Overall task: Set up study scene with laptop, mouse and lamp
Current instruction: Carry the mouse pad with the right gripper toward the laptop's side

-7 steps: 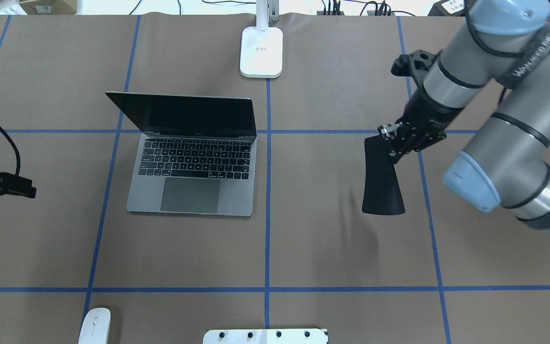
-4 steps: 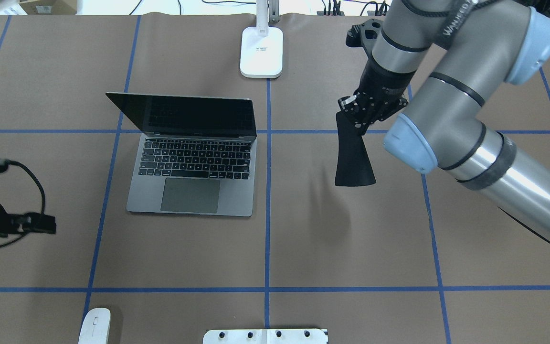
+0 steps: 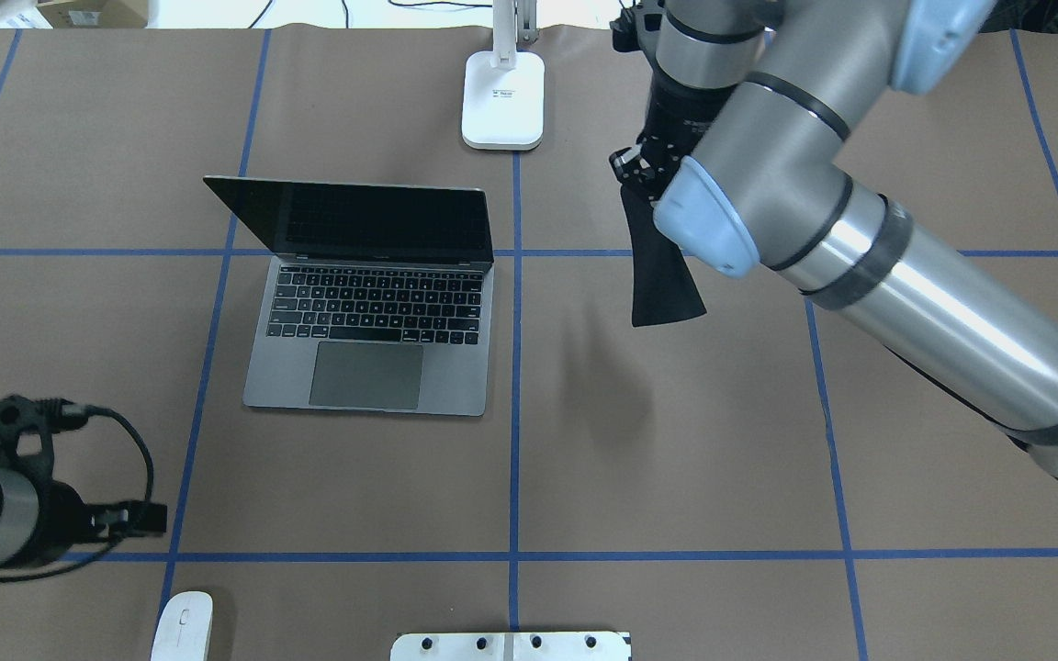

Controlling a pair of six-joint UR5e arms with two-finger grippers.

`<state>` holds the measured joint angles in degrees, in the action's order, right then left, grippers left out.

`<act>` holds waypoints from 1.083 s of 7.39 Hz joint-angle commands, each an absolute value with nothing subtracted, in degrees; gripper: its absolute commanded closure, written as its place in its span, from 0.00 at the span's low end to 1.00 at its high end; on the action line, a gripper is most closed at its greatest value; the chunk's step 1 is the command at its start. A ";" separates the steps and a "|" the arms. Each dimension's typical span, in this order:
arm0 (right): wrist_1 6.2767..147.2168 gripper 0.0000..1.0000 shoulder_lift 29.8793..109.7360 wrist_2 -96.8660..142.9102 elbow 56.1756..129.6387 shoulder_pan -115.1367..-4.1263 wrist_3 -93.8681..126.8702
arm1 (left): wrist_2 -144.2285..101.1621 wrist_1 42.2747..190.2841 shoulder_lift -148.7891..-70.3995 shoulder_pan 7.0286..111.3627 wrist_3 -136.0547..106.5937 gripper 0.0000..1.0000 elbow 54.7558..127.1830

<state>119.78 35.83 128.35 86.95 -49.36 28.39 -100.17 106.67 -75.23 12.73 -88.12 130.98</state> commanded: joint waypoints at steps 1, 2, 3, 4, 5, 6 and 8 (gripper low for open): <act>119.62 0.91 33.14 128.23 80.27 -49.39 23.92 | -98.53 106.70 -75.67 6.26 -91.58 0.00 131.31; 119.62 0.90 32.96 128.23 79.46 -49.05 23.99 | -98.26 106.70 -75.76 5.02 -91.50 0.01 131.13; 119.53 0.90 32.44 128.23 78.41 -48.78 23.99 | -98.26 106.70 -75.94 4.49 -91.49 0.01 131.13; 119.62 0.86 31.82 128.15 78.31 -48.52 23.99 | -98.35 106.70 -76.46 4.48 -91.49 0.01 130.70; 119.62 0.01 31.99 128.23 79.01 -48.52 23.56 | -98.35 106.70 -76.99 4.48 -91.49 0.01 130.35; 119.62 0.00 32.17 128.23 79.54 -48.52 23.38 | -98.35 106.70 -77.43 4.48 -91.41 0.01 129.65; 119.62 0.00 32.69 127.36 81.20 -48.69 23.29 | -98.35 106.79 -77.43 4.48 -90.88 0.01 128.50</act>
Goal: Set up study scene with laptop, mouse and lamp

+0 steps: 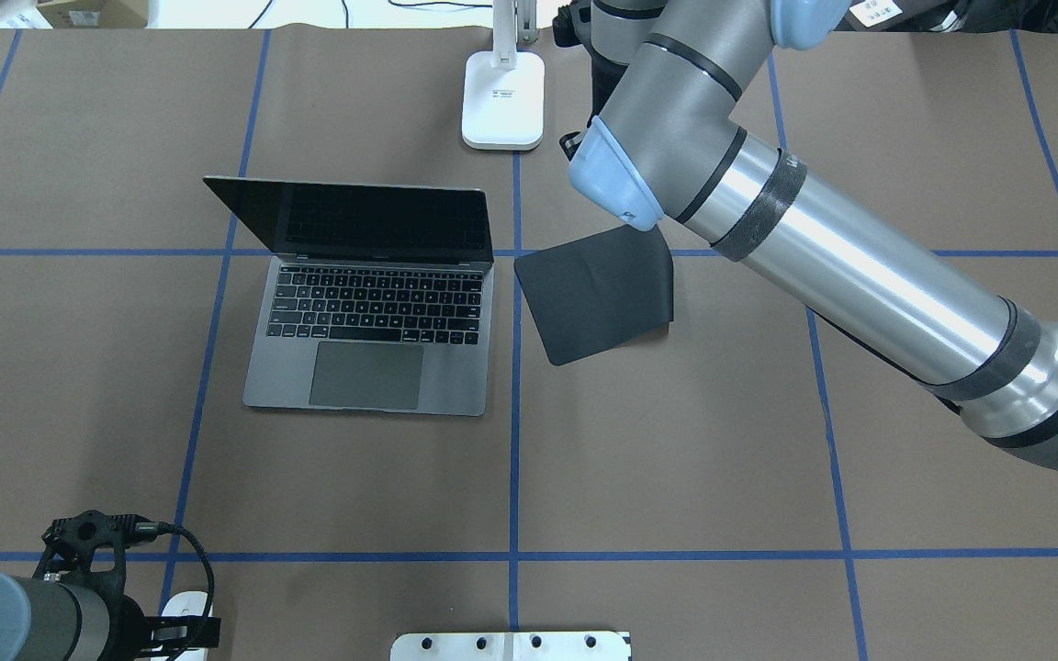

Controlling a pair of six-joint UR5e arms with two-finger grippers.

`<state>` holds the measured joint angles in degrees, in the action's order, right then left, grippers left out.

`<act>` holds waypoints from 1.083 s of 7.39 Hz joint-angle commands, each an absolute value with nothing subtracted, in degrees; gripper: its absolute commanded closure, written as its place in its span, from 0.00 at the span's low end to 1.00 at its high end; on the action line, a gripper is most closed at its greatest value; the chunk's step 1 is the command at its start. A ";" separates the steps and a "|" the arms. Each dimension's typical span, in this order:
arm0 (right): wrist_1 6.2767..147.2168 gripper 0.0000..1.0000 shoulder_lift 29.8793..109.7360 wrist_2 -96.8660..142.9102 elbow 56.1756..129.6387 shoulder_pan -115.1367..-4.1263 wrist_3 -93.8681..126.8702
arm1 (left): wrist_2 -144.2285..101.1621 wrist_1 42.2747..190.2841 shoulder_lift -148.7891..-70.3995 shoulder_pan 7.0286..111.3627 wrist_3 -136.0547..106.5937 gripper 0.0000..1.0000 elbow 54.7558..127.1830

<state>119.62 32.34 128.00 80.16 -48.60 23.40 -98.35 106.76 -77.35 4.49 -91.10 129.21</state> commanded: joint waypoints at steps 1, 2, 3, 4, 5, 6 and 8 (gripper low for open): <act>119.62 0.00 33.22 126.92 81.82 -48.69 23.12 | -98.52 106.96 -77.43 4.48 -90.44 0.01 128.41; 119.62 0.00 34.01 126.74 83.04 -48.69 23.12 | -98.61 107.14 -77.78 4.48 -88.44 0.01 127.63; 119.62 0.00 34.80 126.74 84.10 -48.69 23.12 | -98.61 109.23 -79.87 4.48 -88.51 0.01 124.66; 119.62 0.00 34.98 126.65 84.29 -48.69 23.12 | -98.53 112.12 -80.59 4.48 -88.51 0.01 122.19; 119.62 0.00 34.98 126.30 84.20 -48.69 23.12 | -98.53 112.76 -80.51 4.48 -88.77 0.01 122.17; 119.62 0.00 35.07 126.30 84.20 -48.69 23.12 | -98.96 112.76 -80.16 4.74 -88.42 0.01 122.78; 119.62 0.00 35.24 126.30 84.29 -48.69 23.12 | -99.05 112.59 -79.72 4.75 -88.33 0.01 123.84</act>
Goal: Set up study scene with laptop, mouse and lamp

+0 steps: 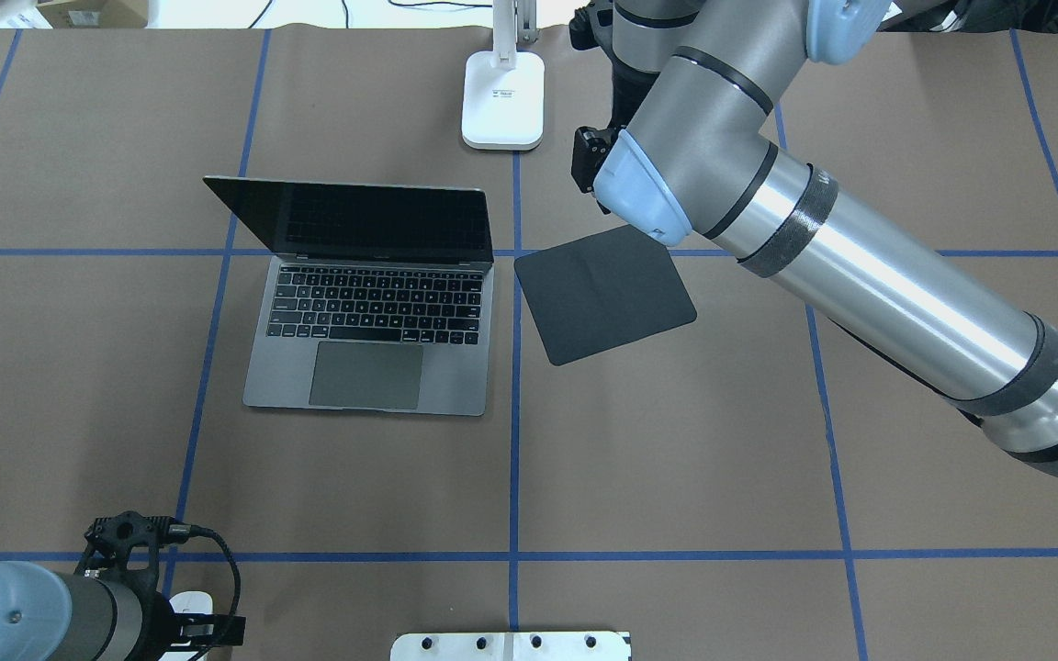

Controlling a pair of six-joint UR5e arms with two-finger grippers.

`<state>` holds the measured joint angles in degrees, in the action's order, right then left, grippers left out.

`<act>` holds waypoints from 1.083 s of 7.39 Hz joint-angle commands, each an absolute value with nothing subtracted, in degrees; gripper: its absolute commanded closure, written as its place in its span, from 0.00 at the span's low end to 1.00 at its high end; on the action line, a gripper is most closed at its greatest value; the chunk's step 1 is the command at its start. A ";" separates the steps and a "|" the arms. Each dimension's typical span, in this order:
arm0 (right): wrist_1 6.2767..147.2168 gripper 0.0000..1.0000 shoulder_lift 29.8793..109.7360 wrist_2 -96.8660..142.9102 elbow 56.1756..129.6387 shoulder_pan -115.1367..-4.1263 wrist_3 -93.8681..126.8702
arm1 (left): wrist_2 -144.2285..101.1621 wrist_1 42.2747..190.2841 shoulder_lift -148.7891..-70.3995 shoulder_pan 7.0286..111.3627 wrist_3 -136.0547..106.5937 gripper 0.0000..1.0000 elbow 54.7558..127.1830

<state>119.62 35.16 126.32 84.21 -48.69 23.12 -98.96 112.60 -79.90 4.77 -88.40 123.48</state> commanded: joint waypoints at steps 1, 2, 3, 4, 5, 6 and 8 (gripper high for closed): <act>119.62 0.00 35.33 126.21 84.29 -48.69 23.12 | -99.05 112.67 -79.63 4.66 -88.33 0.02 123.49; 119.62 0.00 35.33 126.12 84.29 -48.60 23.12 | -98.97 112.59 -79.54 4.66 -88.33 0.02 123.40; 119.62 0.00 35.33 126.12 84.29 -48.60 23.20 | -99.05 112.59 -79.54 4.75 -88.33 0.02 123.40; 119.62 0.00 35.33 126.12 84.29 -48.60 23.20 | -99.05 112.59 -79.54 4.66 -88.33 0.02 123.14; 119.62 0.00 35.33 126.04 84.37 -48.60 23.20 | -99.23 112.76 -79.63 4.57 -88.24 0.05 122.79; 119.62 0.00 35.33 126.04 84.29 -48.60 23.20 | -99.32 112.94 -79.63 4.57 -88.24 0.07 122.78; 119.62 0.00 35.25 125.34 84.37 -48.69 23.20 | -99.32 113.03 -79.72 4.57 -88.24 0.09 122.70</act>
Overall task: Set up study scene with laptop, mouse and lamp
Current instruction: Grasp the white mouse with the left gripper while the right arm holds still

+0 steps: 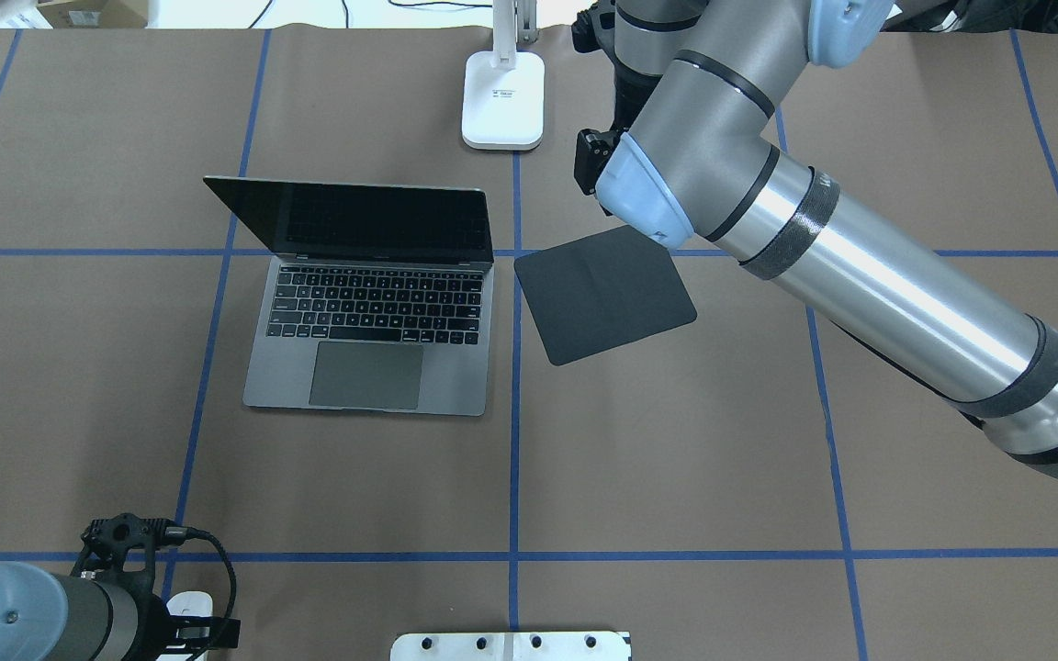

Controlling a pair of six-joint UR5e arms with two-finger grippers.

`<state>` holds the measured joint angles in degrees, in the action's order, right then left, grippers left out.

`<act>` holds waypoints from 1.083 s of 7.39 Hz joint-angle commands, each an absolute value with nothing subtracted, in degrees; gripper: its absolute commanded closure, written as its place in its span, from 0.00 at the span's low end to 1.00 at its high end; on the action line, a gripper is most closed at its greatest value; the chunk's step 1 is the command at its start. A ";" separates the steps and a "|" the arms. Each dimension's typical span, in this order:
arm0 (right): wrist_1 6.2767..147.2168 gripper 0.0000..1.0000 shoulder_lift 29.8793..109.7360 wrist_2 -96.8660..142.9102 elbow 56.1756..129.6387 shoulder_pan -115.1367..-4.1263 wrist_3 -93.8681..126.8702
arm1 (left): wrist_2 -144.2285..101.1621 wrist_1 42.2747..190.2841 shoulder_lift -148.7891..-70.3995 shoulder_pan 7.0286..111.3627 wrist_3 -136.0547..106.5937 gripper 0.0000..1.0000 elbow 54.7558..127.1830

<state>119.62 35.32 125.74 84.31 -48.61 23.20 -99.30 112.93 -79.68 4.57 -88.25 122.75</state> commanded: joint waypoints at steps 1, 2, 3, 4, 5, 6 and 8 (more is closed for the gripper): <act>119.62 0.00 35.33 125.33 84.29 -48.69 23.20 | -99.32 113.03 -79.98 4.57 -88.24 0.09 122.70; 119.62 0.00 35.33 125.33 84.29 -48.69 23.20 | -99.32 113.03 -80.24 4.57 -88.33 0.10 122.61; 119.62 0.00 35.33 125.33 84.29 -48.60 23.20 | -99.32 113.03 -80.42 4.57 -88.33 0.12 122.61; 119.62 0.00 35.33 125.33 84.37 -48.60 23.20 | -99.32 113.11 -80.42 4.57 -88.42 0.14 122.69; 119.62 0.00 35.42 125.25 84.37 -48.60 23.20 | -99.32 113.03 -80.42 4.57 -88.42 0.18 122.61; 119.62 0.00 35.42 125.24 84.46 -48.60 23.20 | -99.32 113.11 -80.33 4.57 -88.42 0.24 122.52; 119.62 0.00 35.51 125.24 84.64 -48.60 23.20 | -99.32 113.12 -80.33 4.57 -88.42 0.29 122.43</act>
